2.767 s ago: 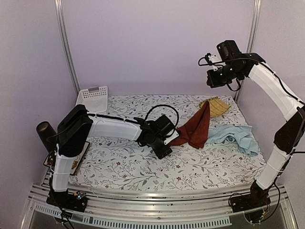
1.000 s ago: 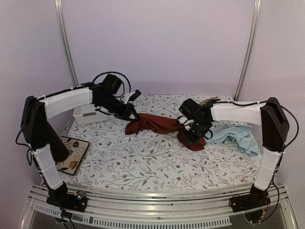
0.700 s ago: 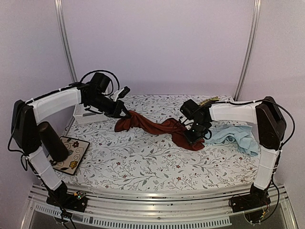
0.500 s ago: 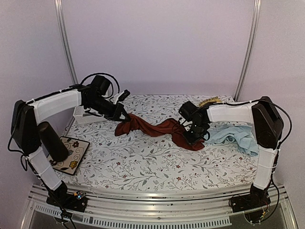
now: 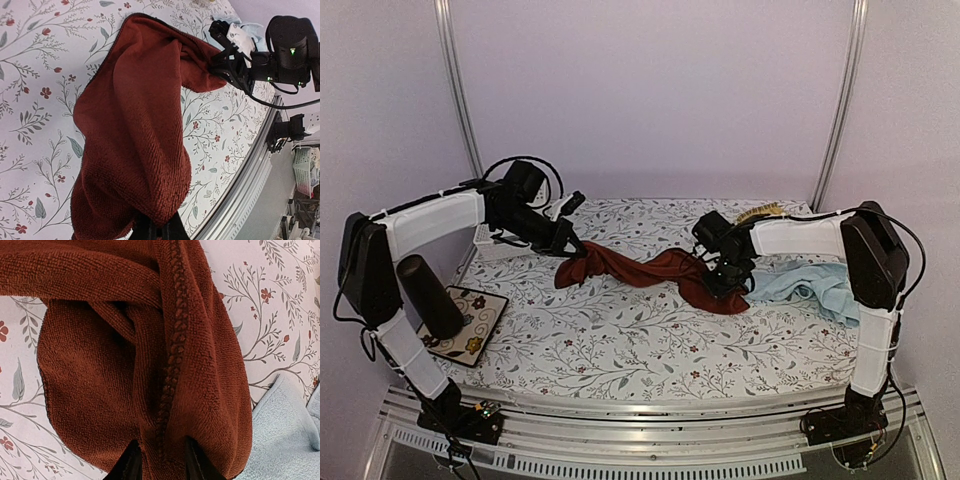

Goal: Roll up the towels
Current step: Adjust the towel at the center of the board.

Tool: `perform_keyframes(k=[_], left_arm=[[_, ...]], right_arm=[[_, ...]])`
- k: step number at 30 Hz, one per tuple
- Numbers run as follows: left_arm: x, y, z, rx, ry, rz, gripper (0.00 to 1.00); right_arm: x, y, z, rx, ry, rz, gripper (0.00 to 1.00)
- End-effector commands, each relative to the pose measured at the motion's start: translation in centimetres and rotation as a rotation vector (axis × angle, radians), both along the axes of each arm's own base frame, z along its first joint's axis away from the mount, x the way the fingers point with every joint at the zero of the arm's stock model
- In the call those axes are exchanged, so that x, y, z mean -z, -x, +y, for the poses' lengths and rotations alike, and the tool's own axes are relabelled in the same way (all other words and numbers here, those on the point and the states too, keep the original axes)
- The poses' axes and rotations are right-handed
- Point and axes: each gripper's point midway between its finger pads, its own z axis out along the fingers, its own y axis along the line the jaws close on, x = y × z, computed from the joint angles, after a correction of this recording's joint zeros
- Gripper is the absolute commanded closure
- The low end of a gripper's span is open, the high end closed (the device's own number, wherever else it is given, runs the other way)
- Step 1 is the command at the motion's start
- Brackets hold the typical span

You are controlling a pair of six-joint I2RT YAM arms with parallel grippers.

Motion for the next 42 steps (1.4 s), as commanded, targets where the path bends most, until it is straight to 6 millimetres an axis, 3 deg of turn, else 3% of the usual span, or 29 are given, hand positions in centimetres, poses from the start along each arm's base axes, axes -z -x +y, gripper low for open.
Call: perform_keyframes(k=[1,5,9,14,17,21,25,29,32,35,39,42], left_arm=[[-0.4,0.0,0.7,-0.022,0.000,-0.002,1.00],[-0.3,-0.1,0.7,-0.021,-0.002,-0.003,1.00],[-0.2,-0.3,0.8,-0.024,-0.004,-0.003,1.00],[-0.2,-0.6,1.1,-0.030,-0.008,-0.008,1.00],[-0.2,-0.8,1.6,-0.032,-0.022,-0.025,1.00],[0.6,-1.0,3.0,-0.043,-0.102,-0.043,1.00],[3.5,-0.4,5.2,-0.084,-0.231,-0.008,1.00],[6.3,1.4,5.7,-0.074,-0.263,0.091,0.99],[7.5,2.7,5.4,-0.042,-0.261,0.133,0.85],[7.8,2.9,5.2,-0.036,-0.267,0.138,0.46],[6.9,1.2,5.0,-0.051,-0.292,0.083,0.16],[6.1,-1.0,4.7,-0.061,-0.331,0.014,0.04]], right_arm=[[-1.5,-1.6,1.0,0.002,-0.038,-0.052,0.67],[-0.7,-1.9,0.7,0.007,-0.013,-0.052,0.73],[-0.5,-2.2,0.3,0.019,0.015,-0.065,0.95],[-1.6,-2.7,0.0,0.028,0.026,-0.102,0.98],[-4.1,-3.5,-0.4,0.040,0.011,-0.151,0.98],[-9.2,-4.5,-1.2,0.061,-0.069,-0.206,0.98],[-13.3,-4.3,-2.3,0.068,-0.135,-0.234,0.98],[-16.8,-3.4,-3.8,0.084,-0.140,-0.274,0.98],[-20.1,-2.8,-5.2,0.119,-0.155,-0.330,0.98],[-21.7,-2.2,-6.1,0.125,-0.151,-0.352,0.98],[-22.1,-1.1,-6.4,0.107,-0.155,-0.338,0.98],[-22.0,-0.5,-6.8,0.103,-0.143,-0.334,0.98]])
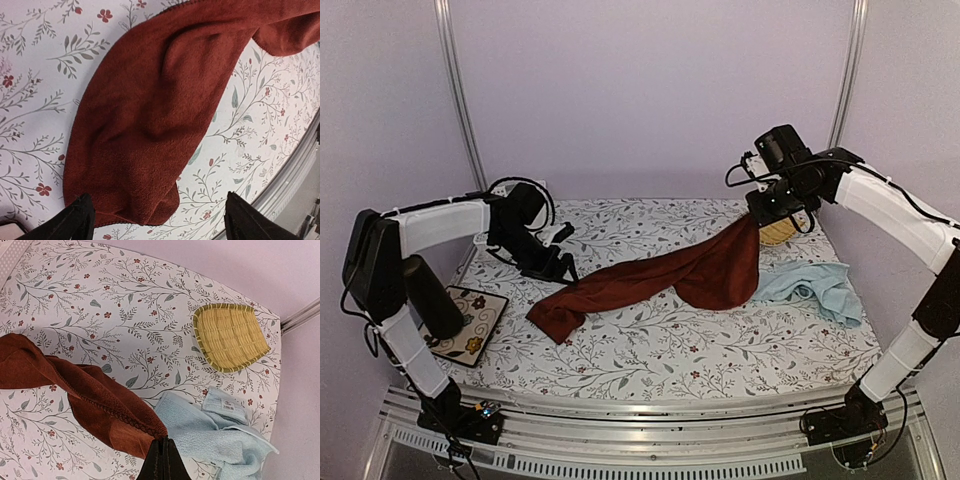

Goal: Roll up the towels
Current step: Adjust the towel at the center of the board.

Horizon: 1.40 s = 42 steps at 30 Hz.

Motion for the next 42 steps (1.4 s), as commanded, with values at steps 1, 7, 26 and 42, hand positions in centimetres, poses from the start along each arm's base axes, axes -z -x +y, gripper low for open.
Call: perform_keyframes(k=[1,7,26,42], left_arm=[[-1.3,-3.5,-0.8,0.013,-0.054,-0.113,0.03],[0.7,-5.8,-2.6,0.043,-0.023,-0.134,0.06],[2.6,-11.6,-15.1,0.377,0.369,-0.258,0.22],[8.6,-6.9,-21.5,0.471,0.429,-0.106,0.61]], right_arm=[[-0.2,1.3,-1.3,0.004,0.036,0.016,0.98],[0.5,1.7,-3.9,0.096,0.127,0.037,0.98],[1.4,1.7,-5.5,0.153,0.056,0.077,0.98],[2.8,1.5,-3.1,0.094,0.004,0.105,0.98]])
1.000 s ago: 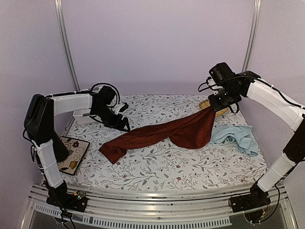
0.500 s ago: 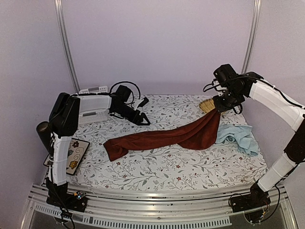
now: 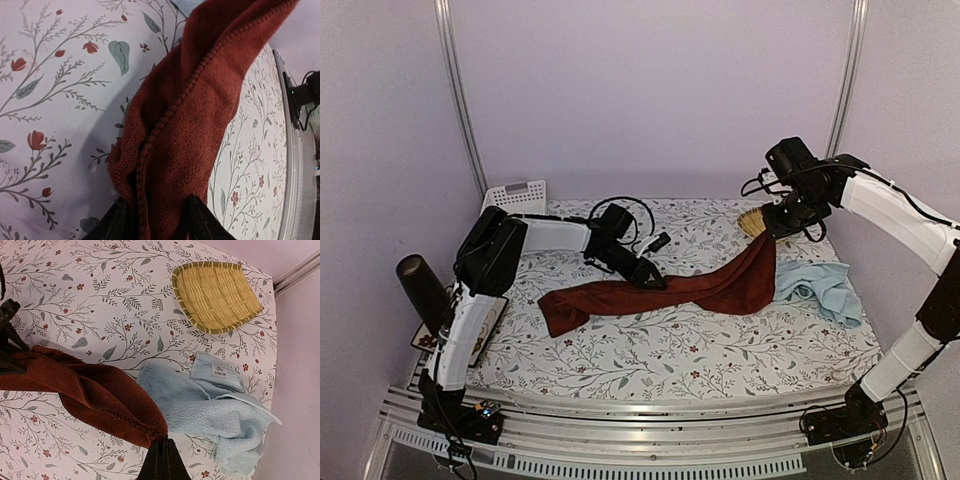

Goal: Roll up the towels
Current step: Adjust the towel at the center of the board.

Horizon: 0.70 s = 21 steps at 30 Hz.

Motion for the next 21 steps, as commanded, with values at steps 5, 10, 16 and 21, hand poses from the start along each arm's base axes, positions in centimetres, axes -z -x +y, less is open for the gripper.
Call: perform_keyframes(k=[5,10,16,21], left_arm=[[1.3,0.1,1.5,-0.038,-0.051,0.003,1.00],[-0.2,-1.0,3.1,-0.097,-0.048,-0.022,1.00],[-3.2,-2.5,5.5,-0.138,0.007,-0.003,0.54],[-2.9,-3.8,8.1,-0.189,0.009,0.010,0.62]], right_arm=[[-0.2,-0.4,1.2,-0.024,-0.029,-0.023,0.98],[0.1,-0.5,1.6,-0.036,-0.041,-0.016,0.98],[0.5,-0.2,-0.2,0.014,0.038,-0.014,0.98],[0.5,0.0,0.0,0.009,0.021,-0.016,0.98]])
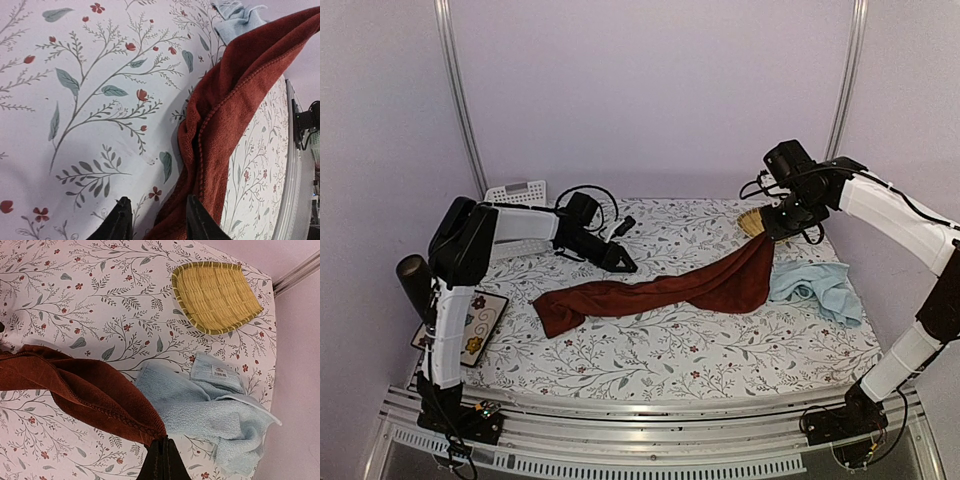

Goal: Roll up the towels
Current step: Adjust the towel at the center of the board.

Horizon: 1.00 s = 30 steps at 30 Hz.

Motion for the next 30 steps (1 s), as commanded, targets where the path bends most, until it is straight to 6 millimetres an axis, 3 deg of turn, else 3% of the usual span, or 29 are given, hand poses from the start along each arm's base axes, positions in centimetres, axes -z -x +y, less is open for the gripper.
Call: perform_keyframes(k=[1,4,13,23,30], left_arm=[[-1.0,-1.1,1.9,-0.029,0.025,0.001,0.63],[0.1,-0.4,1.4,0.005,0.038,0.043,0.61],[0.7,3.1,-0.1,0.119,0.082,0.072,0.61],[2.6,3.5,0.9,0.096,-0.007,0.054,0.61],[3.1,2.8,1.4,0.066,-0.052,0.031,0.84]], right_arm=[[0.1,0.1,-0.2,0.012,0.010,-0.006,0.98],[0.1,-0.1,-0.1,0.011,0.006,-0.007,0.98],[0.2,-0.1,0.1,0.000,0.006,0.001,0.98],[0.1,-0.2,0.7,-0.014,-0.016,0.004,0.98],[0.1,-0.3,0.9,-0.018,-0.029,0.007,0.98]])
